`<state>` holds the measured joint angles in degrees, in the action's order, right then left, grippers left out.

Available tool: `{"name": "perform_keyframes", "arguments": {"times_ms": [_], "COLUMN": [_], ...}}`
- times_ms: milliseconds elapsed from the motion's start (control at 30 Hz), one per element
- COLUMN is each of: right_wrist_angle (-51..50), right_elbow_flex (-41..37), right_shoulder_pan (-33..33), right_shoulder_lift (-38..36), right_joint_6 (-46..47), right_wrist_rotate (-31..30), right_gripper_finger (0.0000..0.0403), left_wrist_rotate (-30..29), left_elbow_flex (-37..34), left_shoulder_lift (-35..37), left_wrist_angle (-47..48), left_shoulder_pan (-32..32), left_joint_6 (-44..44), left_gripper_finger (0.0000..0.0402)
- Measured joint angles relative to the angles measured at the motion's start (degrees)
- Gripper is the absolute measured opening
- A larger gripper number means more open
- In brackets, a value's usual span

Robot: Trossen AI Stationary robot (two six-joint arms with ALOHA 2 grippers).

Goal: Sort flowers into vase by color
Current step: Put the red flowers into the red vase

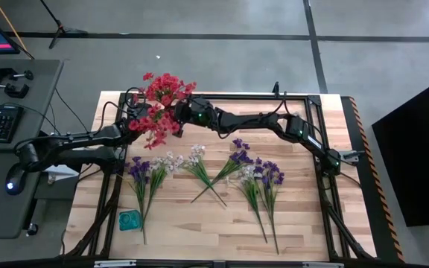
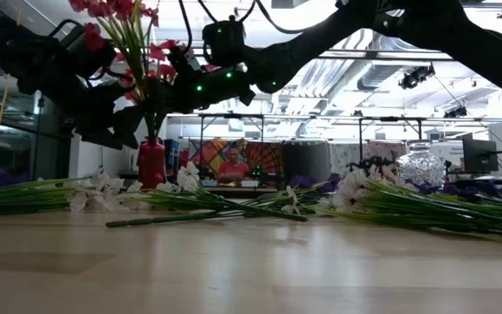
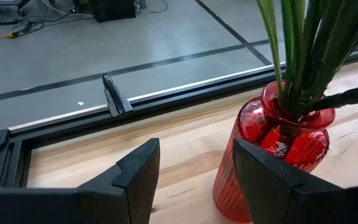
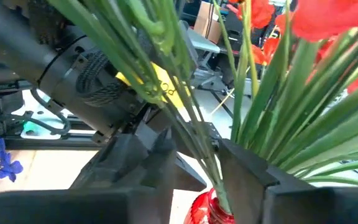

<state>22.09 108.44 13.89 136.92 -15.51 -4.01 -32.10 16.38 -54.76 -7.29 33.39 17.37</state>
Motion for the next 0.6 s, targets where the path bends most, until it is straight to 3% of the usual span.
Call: {"name": "perform_keyframes", "arguments": {"times_ms": [267,600], "right_wrist_angle": [0.1,0.0], "right_elbow_flex": [0.0,0.0], "right_shoulder_pan": [0.39,1.26], "right_shoulder_lift": [-0.04,-0.04], "right_joint_6": [0.01,3.2], "right_wrist_rotate": [-0.21,-0.17], "right_gripper_finger": [0.0007,0.0002], "left_wrist_rotate": [-0.04,-0.07], "left_elbow_flex": [0.0,0.0], "left_shoulder_lift": [0.0,0.0], "left_wrist_angle": [0.02,0.02], "left_shoulder_pan": [0.0,0.0], "left_joint_6": [0.02,0.0], "left_gripper_finger": [0.0191,0.0191]}}
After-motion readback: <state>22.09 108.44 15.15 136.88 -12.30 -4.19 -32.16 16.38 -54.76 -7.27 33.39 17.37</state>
